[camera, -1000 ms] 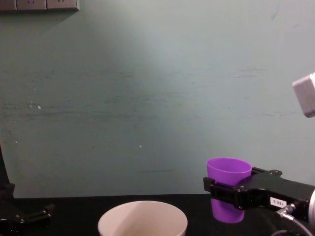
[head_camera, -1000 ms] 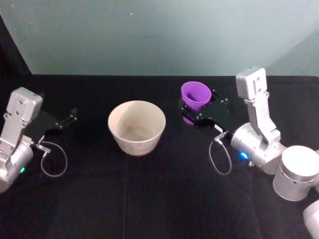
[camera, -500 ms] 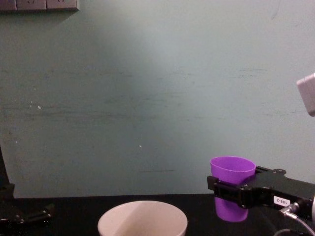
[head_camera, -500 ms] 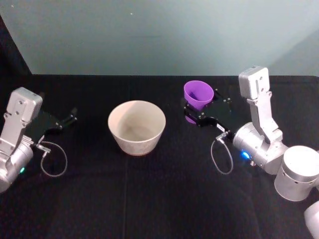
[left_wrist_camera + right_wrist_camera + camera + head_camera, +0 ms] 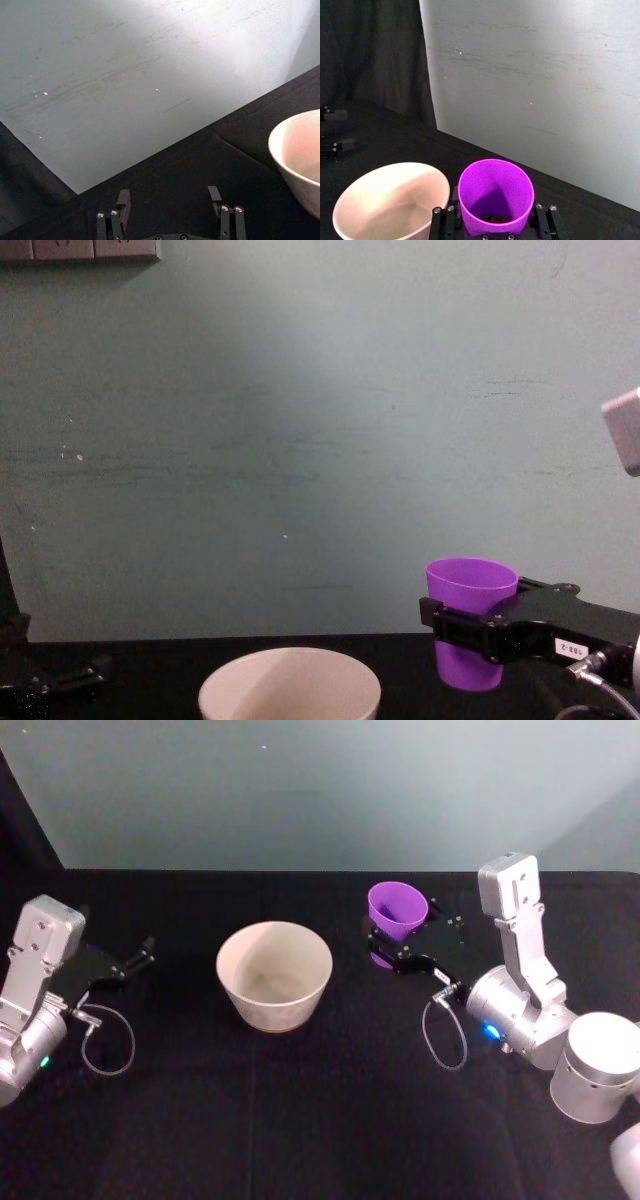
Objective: Pick up the cup and pour the mung beans from the cup into the bowl.
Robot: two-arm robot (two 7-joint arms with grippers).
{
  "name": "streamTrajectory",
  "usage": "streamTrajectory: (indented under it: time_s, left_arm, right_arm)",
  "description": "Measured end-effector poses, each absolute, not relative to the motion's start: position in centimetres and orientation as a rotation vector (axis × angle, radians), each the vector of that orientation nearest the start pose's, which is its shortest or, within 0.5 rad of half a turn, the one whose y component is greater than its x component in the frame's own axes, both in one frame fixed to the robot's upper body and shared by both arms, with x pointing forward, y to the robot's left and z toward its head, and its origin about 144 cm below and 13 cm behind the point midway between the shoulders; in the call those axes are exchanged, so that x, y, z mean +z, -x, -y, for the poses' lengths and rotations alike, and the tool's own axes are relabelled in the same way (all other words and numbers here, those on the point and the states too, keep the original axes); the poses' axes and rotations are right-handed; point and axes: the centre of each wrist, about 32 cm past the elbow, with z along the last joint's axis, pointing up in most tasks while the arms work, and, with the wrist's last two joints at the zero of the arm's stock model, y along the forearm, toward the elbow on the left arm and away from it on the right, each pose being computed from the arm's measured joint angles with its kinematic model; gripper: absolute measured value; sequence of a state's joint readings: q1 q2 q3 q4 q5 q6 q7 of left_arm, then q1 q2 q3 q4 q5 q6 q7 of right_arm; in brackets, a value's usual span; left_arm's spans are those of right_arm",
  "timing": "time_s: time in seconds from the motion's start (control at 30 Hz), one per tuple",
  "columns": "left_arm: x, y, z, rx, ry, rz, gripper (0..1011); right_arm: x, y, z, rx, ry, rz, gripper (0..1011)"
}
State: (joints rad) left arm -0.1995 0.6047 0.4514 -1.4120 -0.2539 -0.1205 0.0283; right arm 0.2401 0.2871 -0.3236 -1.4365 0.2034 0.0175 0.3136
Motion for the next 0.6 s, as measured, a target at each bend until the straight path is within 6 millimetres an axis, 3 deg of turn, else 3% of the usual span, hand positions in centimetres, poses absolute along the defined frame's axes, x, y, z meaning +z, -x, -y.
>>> streamTrajectory:
  time_s: [0.6]
  left_arm:
    - [113.98, -48.86, -30.97, 1.248, -0.304, 0.285, 1000]
  right_arm:
    - [116.73, -51.45, 22.49, -0.989, 0.11, 0.096, 726]
